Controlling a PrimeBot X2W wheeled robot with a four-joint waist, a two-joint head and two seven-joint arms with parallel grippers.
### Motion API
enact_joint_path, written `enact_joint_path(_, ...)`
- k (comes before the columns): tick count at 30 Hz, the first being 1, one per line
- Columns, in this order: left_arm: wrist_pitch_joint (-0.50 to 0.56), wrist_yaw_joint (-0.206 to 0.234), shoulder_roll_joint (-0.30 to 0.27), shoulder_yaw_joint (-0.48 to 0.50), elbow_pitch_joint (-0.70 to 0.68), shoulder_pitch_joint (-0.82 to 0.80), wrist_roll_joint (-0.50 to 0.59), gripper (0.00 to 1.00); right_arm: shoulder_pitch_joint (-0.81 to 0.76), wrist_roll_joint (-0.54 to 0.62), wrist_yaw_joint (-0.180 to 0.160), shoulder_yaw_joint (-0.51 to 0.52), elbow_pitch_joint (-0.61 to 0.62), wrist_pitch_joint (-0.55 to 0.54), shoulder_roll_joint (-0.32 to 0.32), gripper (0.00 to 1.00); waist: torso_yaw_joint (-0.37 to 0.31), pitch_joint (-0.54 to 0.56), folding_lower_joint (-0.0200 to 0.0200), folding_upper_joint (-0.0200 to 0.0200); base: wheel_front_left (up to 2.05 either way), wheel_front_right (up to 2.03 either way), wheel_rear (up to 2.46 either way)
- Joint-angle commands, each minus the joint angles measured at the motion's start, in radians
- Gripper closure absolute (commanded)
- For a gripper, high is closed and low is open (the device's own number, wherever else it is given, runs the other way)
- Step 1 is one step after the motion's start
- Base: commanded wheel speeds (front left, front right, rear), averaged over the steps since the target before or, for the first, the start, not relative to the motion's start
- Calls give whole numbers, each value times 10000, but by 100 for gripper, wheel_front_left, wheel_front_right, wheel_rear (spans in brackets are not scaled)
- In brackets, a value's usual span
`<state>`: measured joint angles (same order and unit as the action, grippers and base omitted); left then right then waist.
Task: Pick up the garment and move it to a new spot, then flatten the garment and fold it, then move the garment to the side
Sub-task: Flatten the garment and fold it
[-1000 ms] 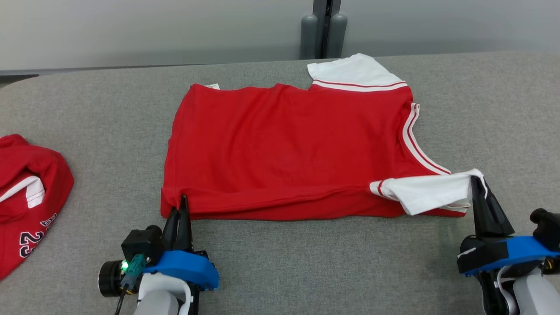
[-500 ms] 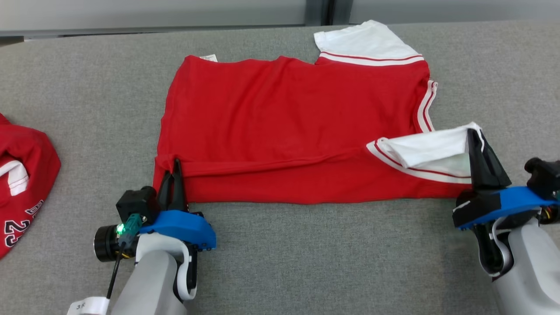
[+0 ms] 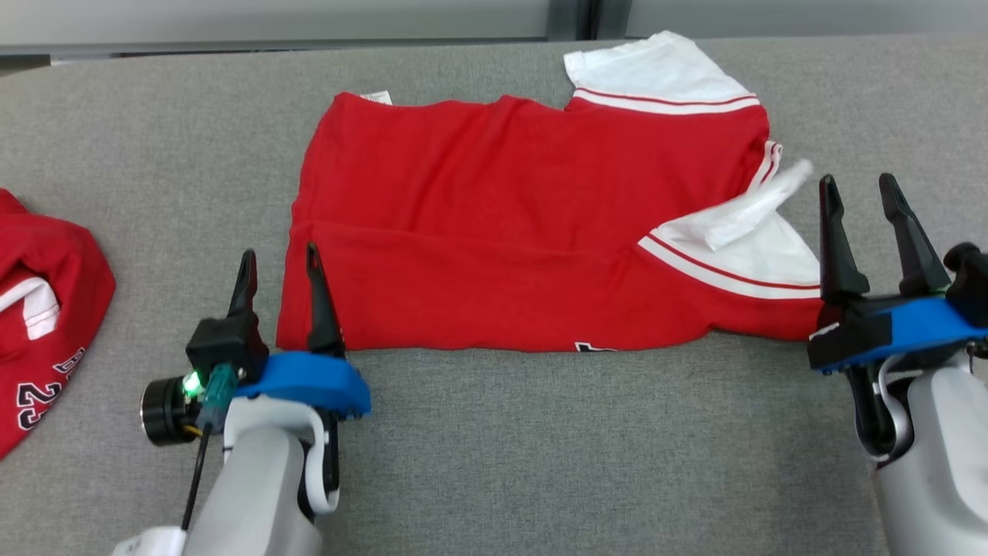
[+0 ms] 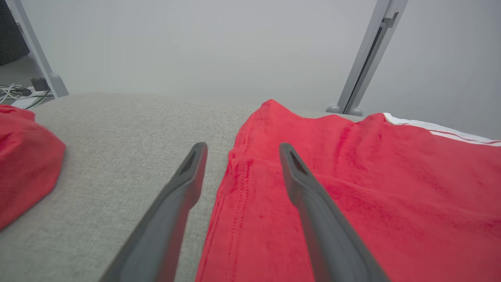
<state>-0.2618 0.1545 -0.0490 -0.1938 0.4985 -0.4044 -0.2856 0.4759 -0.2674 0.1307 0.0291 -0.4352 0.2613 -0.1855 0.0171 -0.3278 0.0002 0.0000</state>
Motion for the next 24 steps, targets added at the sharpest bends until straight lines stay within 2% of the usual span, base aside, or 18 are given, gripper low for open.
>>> enact_joint_path(1, -46, 63, -19, 78, -198, 323, 211, 0, -367, 248, 0, 148, 248, 51, 99, 0, -33, 129, -2, 0, 0, 0, 0)
enact_joint_path(5, -46, 59, -17, 115, -518, 1074, 429, 0, -1077, 635, 0, 358, 617, 50, 427, 0, -85, 507, -2, 0, 0, 0, 0)
enact_joint_path(10, -46, -67, -18, 49, -317, 1887, 690, 0, -2022, 877, 0, 271, 521, 50, 729, 0, -159, 1018, -2, 0, 0, 0, 0)
enact_joint_path(24, -46, -278, -18, -11, -127, 3507, 852, 0, -3767, 1070, 0, 243, 26, 50, 1101, 0, -238, 2453, -2, 0, 0, 0, 0)
